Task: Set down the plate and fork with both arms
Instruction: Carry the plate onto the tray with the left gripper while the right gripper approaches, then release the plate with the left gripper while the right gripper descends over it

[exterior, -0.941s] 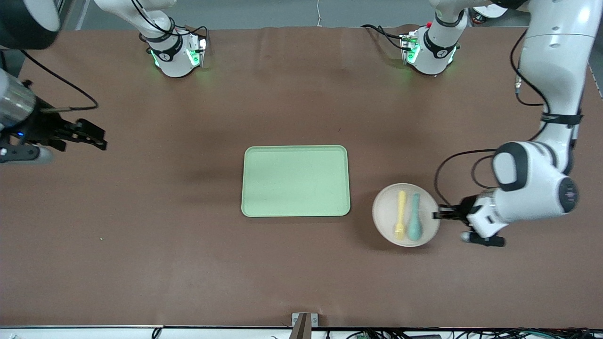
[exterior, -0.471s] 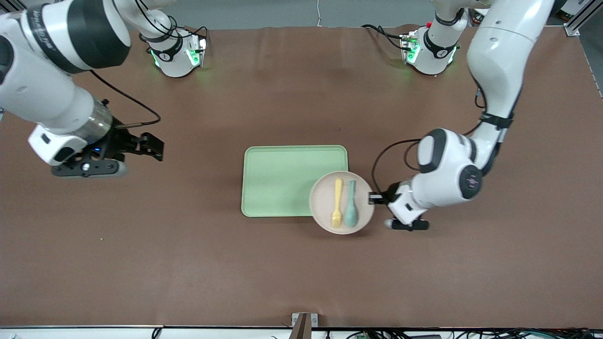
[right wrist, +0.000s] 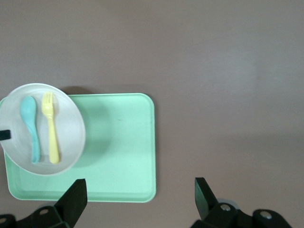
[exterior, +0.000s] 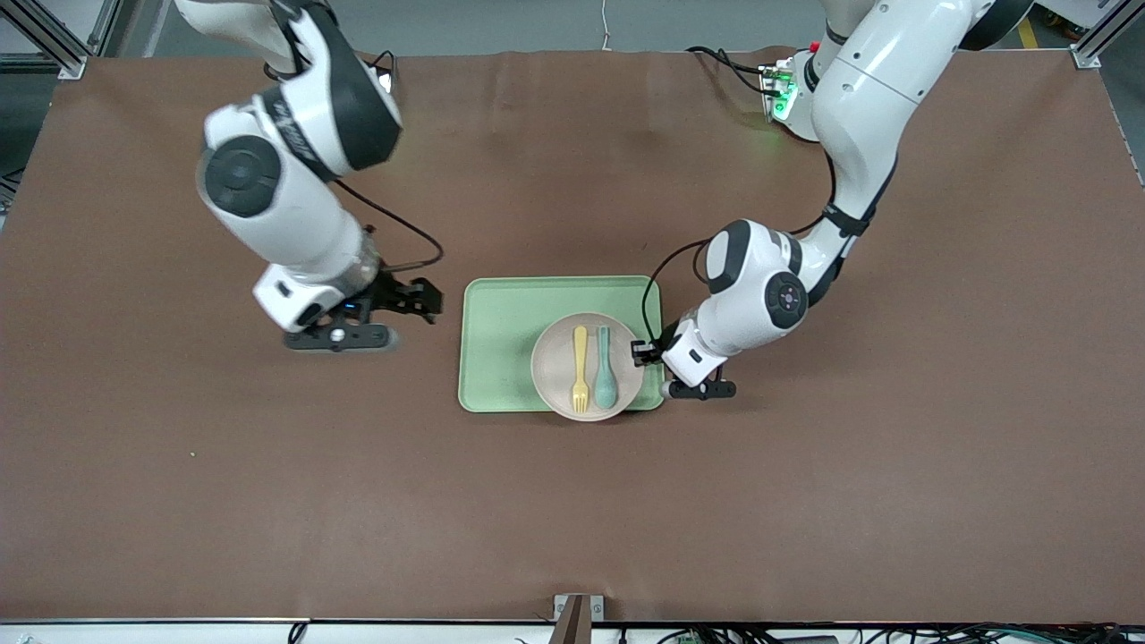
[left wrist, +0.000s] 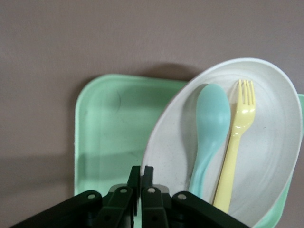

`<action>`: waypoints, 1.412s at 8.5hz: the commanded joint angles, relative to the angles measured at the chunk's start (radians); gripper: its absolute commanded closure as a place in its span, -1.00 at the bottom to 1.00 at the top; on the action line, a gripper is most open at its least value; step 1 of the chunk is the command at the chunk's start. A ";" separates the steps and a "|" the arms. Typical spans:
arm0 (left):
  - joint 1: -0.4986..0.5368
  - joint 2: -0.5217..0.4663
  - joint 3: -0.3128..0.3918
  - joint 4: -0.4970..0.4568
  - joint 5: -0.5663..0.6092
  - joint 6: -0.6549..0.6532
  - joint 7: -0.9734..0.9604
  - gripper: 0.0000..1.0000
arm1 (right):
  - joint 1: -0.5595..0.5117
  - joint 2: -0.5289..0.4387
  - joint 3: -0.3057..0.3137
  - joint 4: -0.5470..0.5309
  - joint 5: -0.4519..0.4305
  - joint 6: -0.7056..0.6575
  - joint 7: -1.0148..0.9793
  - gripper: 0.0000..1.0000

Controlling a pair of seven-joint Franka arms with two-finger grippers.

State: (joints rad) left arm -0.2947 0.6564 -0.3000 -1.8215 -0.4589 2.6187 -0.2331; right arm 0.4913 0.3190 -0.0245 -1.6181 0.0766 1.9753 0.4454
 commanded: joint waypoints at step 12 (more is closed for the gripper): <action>0.271 -0.331 0.010 -0.075 0.000 -0.013 0.017 -0.98 | 0.328 0.400 -0.014 0.050 -0.009 0.460 0.255 -0.85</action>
State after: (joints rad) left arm -0.0583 0.4041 -0.2926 -1.8601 -0.4623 2.6494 -0.2164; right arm 0.7998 0.6854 -0.0277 -1.5932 0.0757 2.4144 0.6564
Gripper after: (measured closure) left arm 0.004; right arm 0.057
